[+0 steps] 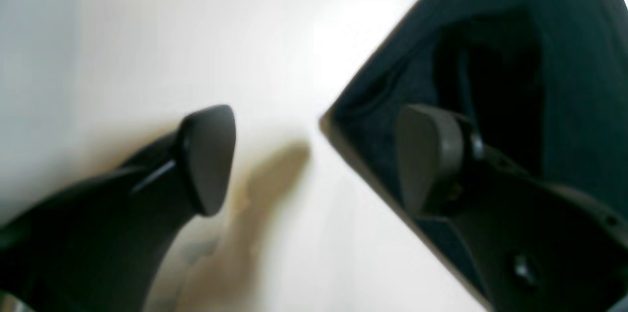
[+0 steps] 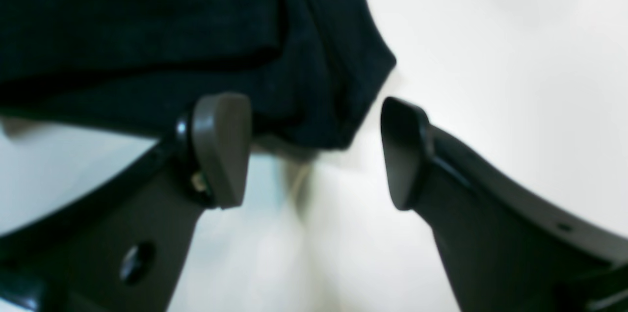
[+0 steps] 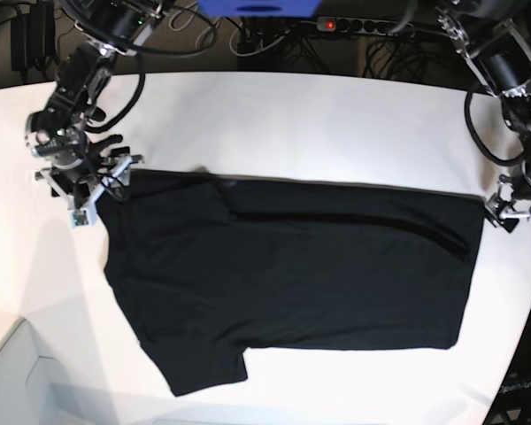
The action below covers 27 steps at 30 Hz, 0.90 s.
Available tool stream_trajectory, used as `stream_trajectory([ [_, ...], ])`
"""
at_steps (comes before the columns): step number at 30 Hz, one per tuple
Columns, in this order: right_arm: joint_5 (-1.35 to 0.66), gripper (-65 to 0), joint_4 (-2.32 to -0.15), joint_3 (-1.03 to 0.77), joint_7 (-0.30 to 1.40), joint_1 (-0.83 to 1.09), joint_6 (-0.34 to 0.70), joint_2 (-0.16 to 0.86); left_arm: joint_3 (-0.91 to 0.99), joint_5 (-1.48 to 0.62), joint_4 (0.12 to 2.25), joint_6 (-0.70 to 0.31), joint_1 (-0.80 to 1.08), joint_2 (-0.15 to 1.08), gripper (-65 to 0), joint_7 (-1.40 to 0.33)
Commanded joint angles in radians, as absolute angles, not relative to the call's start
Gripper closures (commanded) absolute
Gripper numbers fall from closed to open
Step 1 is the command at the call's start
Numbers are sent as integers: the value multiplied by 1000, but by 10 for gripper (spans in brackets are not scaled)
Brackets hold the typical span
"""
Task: Layout the t-shirt on the table in an organized manner, then fold the t-shirt properly
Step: 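Pull the folded edge back with both grippers to align the fold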
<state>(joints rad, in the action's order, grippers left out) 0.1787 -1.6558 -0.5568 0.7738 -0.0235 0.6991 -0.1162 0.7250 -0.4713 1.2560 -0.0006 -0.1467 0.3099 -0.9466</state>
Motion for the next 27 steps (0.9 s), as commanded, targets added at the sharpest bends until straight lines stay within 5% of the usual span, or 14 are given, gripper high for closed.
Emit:
stream_trajectory([
  [1, 171, -414, -1658, -555, 743, -25, 698, -113, 725, -476, 1276, -5, -157, 329, -498, -906],
  [10, 171, -408, -1540, -582, 708, -25, 698, -107, 667, -476, 1194, -5, -159, 331, -498, -862],
  [19, 170, -75, -1538, -596, 713, -22, 698, -108, 665, -475, 1175, -5, -160, 328, -499, -805],
  [27, 170, -66, -1538, -591, 714, -2, 698, -108, 539, -476, 1138, -5, -162, 329, -497, -788],
])
